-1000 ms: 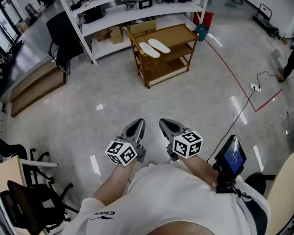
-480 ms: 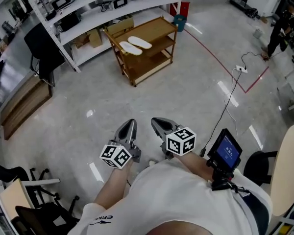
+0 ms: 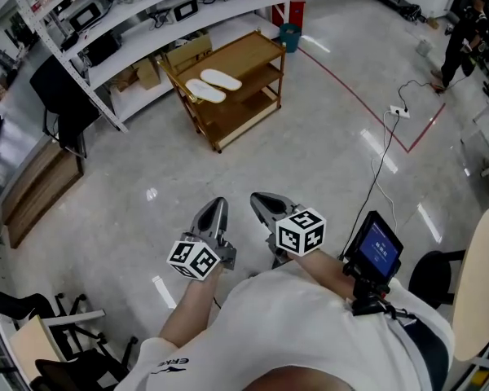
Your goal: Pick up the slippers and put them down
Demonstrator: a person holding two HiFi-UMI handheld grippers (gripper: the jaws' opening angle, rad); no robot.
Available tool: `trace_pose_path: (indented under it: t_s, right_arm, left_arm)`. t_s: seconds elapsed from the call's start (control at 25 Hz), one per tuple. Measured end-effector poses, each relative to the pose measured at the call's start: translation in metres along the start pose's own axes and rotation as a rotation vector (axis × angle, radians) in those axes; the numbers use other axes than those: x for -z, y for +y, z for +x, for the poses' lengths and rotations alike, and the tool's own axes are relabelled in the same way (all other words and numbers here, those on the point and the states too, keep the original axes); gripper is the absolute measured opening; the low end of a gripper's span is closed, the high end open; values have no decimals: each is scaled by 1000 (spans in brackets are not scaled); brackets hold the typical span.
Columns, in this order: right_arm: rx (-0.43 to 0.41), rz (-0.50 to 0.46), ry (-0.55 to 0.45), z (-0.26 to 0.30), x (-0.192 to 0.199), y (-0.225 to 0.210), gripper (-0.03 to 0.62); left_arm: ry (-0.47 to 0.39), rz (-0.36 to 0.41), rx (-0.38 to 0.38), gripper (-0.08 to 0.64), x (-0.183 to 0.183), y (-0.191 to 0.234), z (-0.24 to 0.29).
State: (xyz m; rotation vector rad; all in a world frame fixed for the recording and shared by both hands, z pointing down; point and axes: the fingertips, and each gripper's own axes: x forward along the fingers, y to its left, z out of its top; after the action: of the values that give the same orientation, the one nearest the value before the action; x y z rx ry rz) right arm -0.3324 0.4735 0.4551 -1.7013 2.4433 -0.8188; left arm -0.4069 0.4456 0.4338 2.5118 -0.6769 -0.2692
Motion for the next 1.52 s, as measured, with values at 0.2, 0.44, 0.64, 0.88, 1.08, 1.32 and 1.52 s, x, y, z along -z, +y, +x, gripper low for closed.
trace_pose_path:
  t_s: [0.2, 0.44, 0.64, 0.88, 1.08, 1.32, 1.52]
  right_arm:
    - [-6, 4, -14, 12, -28, -36, 6]
    - [-9, 28, -32, 25, -58, -80, 6]
    - [-20, 40, -26, 31, -74, -113, 6]
    - [-21, 56, -8, 29, -87, -155, 6]
    - [-23, 66, 8, 39, -94, -170, 6]
    - [-22, 65, 37, 75, -102, -180, 6]
    - [-13, 63, 38, 116, -120, -189, 6]
  left_arm:
    - [-1, 10, 4, 5, -5, 4, 44]
    - [29, 21, 7, 5, -7, 8, 100]
    - [42, 34, 6, 5, -6, 4, 137]
    - [62, 26, -5, 5, 9, -4, 177]
    - [76, 18, -13, 5, 9, 3, 196]
    - [78, 0, -24, 5, -2, 36, 214]
    - [76, -8, -18, 4, -24, 70, 238]
